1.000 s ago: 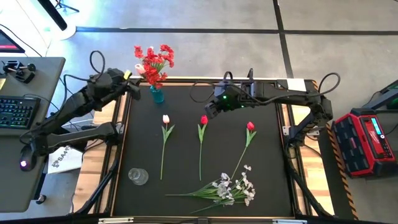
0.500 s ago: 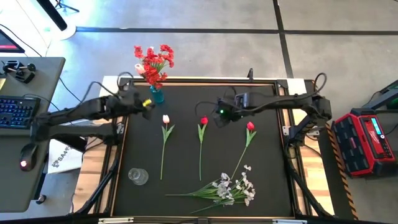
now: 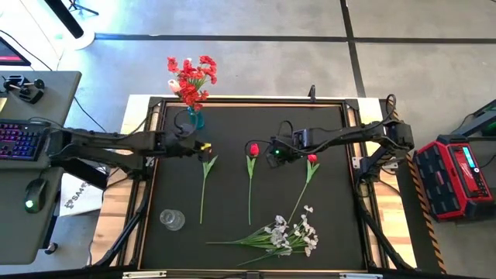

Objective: Sort flowers into vase by color
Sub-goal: Put the pink tulip into the blue vase

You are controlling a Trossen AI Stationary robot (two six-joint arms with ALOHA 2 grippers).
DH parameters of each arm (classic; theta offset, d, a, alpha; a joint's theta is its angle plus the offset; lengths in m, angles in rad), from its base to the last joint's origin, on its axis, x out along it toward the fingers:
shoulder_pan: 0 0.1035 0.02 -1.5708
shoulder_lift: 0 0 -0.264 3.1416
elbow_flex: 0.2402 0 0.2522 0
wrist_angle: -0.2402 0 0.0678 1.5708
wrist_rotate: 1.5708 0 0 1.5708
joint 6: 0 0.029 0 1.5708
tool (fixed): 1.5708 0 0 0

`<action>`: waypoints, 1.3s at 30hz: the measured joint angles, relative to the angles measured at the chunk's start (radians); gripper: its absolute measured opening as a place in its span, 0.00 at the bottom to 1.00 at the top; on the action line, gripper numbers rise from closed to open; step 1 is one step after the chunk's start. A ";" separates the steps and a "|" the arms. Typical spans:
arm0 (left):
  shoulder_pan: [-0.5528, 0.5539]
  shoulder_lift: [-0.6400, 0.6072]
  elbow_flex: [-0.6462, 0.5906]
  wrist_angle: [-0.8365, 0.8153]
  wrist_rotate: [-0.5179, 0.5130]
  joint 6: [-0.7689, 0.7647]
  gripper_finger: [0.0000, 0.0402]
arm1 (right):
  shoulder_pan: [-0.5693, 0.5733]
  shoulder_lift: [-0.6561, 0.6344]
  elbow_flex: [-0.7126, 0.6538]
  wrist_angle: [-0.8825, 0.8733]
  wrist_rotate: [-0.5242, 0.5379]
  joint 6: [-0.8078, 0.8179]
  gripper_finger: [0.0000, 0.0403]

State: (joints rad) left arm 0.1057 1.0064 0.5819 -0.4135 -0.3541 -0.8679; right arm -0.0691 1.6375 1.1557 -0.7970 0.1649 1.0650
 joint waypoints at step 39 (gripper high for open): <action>-0.046 0.461 0.001 0.079 0.055 -0.303 0.04 | 0.037 0.000 0.000 -0.006 -0.035 -0.150 0.47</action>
State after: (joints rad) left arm 0.0597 1.4679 0.5828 -0.3341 -0.2995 -1.1704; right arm -0.0319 1.6375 1.1553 -0.8028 0.1303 0.9145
